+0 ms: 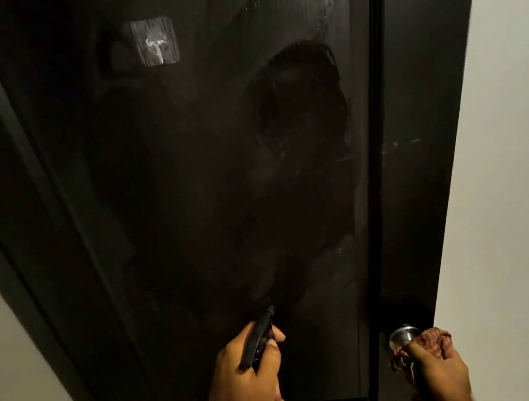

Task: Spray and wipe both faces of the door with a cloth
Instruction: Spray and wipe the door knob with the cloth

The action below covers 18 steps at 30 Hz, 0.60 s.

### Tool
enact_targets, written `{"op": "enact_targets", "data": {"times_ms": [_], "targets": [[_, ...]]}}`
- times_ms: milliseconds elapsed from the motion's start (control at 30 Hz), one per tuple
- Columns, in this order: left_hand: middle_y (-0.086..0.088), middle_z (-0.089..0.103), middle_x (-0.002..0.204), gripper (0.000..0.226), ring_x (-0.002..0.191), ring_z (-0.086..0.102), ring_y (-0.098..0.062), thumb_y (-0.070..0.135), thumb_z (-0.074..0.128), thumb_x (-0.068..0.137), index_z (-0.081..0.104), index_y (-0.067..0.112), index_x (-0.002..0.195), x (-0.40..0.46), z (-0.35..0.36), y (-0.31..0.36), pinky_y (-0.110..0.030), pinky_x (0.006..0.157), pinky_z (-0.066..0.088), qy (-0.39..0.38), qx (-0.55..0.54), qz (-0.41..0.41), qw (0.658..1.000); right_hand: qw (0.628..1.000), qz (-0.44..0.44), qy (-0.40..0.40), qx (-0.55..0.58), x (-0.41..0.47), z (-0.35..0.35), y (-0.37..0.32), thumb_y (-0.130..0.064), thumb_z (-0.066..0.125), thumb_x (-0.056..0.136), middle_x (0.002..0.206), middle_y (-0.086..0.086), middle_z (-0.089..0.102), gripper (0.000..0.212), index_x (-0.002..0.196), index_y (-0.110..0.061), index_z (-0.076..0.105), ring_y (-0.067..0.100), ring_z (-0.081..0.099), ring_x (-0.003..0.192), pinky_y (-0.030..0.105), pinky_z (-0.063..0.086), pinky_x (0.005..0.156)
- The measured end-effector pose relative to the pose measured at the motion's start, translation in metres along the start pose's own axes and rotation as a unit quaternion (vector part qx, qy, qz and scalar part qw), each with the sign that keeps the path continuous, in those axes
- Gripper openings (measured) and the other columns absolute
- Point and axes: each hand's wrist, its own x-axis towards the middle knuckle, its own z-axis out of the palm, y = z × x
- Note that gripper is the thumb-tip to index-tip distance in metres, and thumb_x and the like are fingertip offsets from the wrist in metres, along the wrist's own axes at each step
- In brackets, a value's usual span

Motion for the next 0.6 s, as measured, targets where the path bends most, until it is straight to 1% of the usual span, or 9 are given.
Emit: {"op": "enact_targets", "data": {"times_ms": [100,200,233,300,333,400,467,533,600], "targets": [[-0.009,0.063,0.047,0.023,0.046,0.067,-0.022,0.012,0.052,0.106,0.070,0.025,0.100,-0.016,0.006,0.001,-0.040,0.064,0.065,0.019,-0.008,-0.007,1.000,1.000,-0.005,-0.008,0.010,-0.019,-0.007,-0.002,-0.040,0.099,0.060,0.114,0.006,0.078,0.070,0.121,-0.026,0.068,0.032,0.077,0.090,0.047,0.062,0.097],[-0.007,0.062,0.047,0.025,0.045,0.065,-0.021,0.010,0.052,0.107,0.071,0.025,0.100,-0.029,0.015,0.002,-0.040,0.060,0.063,0.038,-0.023,0.001,0.999,0.998,-0.022,-0.014,0.059,-0.040,-0.021,0.005,-0.011,0.090,0.085,0.095,0.015,0.073,0.043,0.118,-0.016,0.064,0.012,0.070,0.058,0.021,0.060,0.063],[-0.006,0.061,0.047,0.027,0.045,0.064,-0.020,0.010,0.052,0.107,0.071,0.027,0.098,-0.033,0.018,0.002,-0.038,0.057,0.062,0.043,-0.025,0.005,0.999,0.998,-0.026,-0.024,0.055,-0.043,-0.025,0.013,-0.017,0.092,0.084,0.091,0.015,0.073,0.041,0.114,-0.016,0.064,0.012,0.071,0.058,0.020,0.060,0.061],[-0.005,0.060,0.048,0.032,0.044,0.063,-0.020,0.011,0.052,0.106,0.072,0.034,0.094,-0.045,0.025,0.003,-0.035,0.055,0.059,0.044,-0.027,0.008,0.999,0.997,-0.023,-0.044,0.065,-0.041,-0.039,0.035,-0.051,0.099,0.069,0.091,0.004,0.078,0.066,0.117,-0.018,0.067,0.021,0.078,0.079,0.034,0.063,0.088],[-0.005,0.059,0.048,0.033,0.044,0.062,-0.020,0.011,0.052,0.106,0.071,0.035,0.094,-0.053,0.028,0.004,-0.034,0.055,0.058,0.041,-0.027,0.009,0.999,0.995,-0.029,-0.037,0.086,-0.045,-0.051,0.041,-0.053,0.098,0.071,0.087,-0.004,0.078,0.070,0.122,-0.017,0.068,0.017,0.077,0.088,0.041,0.057,0.104],[-0.006,0.059,0.046,0.033,0.044,0.062,-0.021,0.010,0.052,0.106,0.071,0.033,0.095,-0.068,0.031,0.006,-0.036,0.056,0.059,0.035,-0.030,0.008,0.999,0.988,-0.069,-0.042,0.133,-0.056,-0.070,0.043,-0.019,0.083,0.095,0.079,-0.011,0.075,0.039,0.126,-0.001,0.067,-0.006,0.071,0.083,0.045,0.044,0.121],[-0.007,0.059,0.046,0.027,0.045,0.063,-0.023,0.010,0.051,0.107,0.071,0.027,0.099,-0.083,0.029,0.007,-0.040,0.059,0.062,0.026,-0.036,0.002,0.999,0.981,-0.110,-0.011,0.159,-0.083,-0.084,0.023,-0.002,0.069,0.102,0.089,0.011,0.076,0.015,0.113,0.007,0.065,-0.006,0.072,0.072,0.042,0.058,0.108],[-0.007,0.060,0.046,0.025,0.046,0.063,-0.025,0.010,0.051,0.107,0.071,0.024,0.101,-0.103,0.024,0.006,-0.043,0.061,0.063,0.025,-0.031,-0.005,0.999,0.972,-0.141,0.039,0.185,-0.101,-0.094,0.006,-0.004,0.070,0.100,0.095,0.034,0.070,0.013,0.107,0.003,0.062,0.011,0.077,0.067,0.031,0.068,0.076],[-0.008,0.061,0.046,0.024,0.046,0.065,-0.025,0.011,0.051,0.107,0.071,0.024,0.102,-0.123,0.018,0.004,-0.043,0.062,0.064,0.023,-0.024,-0.010,0.999,0.971,-0.159,0.064,0.165,-0.116,-0.110,-0.008,-0.019,0.076,0.097,0.097,0.024,0.076,0.019,0.110,-0.009,0.066,0.030,0.078,0.072,0.044,0.065,0.055]]}}
